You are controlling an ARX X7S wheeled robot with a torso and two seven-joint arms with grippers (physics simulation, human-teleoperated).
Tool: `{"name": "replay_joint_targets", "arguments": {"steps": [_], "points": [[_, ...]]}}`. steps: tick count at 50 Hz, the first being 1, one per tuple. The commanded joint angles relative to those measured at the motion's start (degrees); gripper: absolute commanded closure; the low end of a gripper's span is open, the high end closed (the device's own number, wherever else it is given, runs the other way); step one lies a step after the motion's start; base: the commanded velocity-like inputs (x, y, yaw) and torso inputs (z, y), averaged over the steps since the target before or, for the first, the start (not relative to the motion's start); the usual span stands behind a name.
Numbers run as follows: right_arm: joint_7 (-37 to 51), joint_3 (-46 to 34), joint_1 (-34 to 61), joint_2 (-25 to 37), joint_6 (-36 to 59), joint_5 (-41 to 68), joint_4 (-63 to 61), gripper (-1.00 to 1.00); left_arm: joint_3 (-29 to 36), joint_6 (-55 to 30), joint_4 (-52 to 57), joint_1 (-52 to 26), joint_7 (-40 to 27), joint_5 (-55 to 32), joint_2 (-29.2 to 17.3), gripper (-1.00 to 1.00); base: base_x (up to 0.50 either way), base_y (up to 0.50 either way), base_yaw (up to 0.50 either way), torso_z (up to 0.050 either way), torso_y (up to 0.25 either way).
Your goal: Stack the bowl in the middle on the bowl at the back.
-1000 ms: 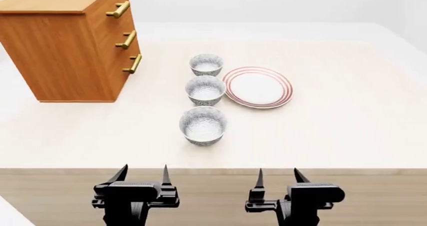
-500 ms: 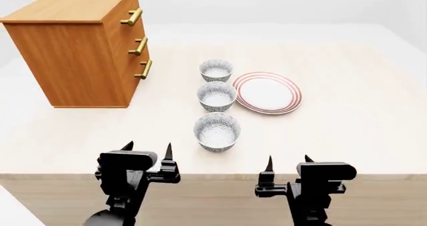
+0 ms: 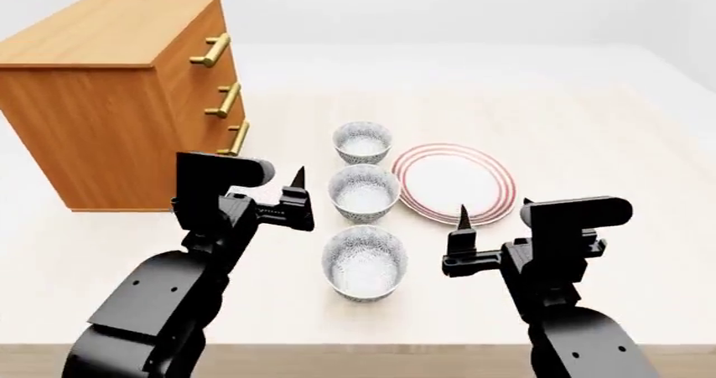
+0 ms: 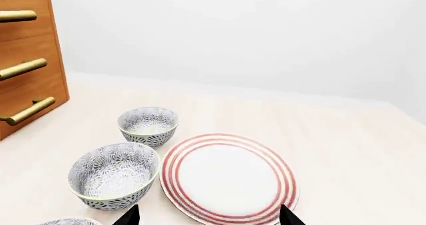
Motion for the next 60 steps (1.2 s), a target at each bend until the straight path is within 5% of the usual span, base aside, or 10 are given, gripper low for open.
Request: {"name": "replay_joint_targets", "arguments": {"steps": [1,24,41,60], "points": [[-1.25,0.25,1.44,1.34,2.43,1.64,-1.92,-1.0,1.97,-1.84,-2.69,-3.99,0.57,-0.07,-0.42,-1.0,0.5,0.0,0.0,0.0,0.0],[-0.37,-0.35,0.24,2.09,1.66,1.65,-5.3,-1.0,5.62,-4.41,-6.69,-5.48,-0.87,1.51,-0.5,-1.0,0.5,0.0,0.0,0.0,0.001],[1.18,-1.31,-0.36,2.0,-0.11,0.39,-3.82,-1.0,2.74,-28.6,-17.1,-14.61,0.05,-7.08,2.15,-1.0,0.0,0.0,0.0,0.0,0.0],[1.16,2.01,-3.41,3.09,-1.8,2.06,-4.94,-1.0,2.78,-30.78,-25.54,-16.44,0.6,-9.24,5.14,-1.0,0.0,0.0,0.0,0.0,0.0]]}}
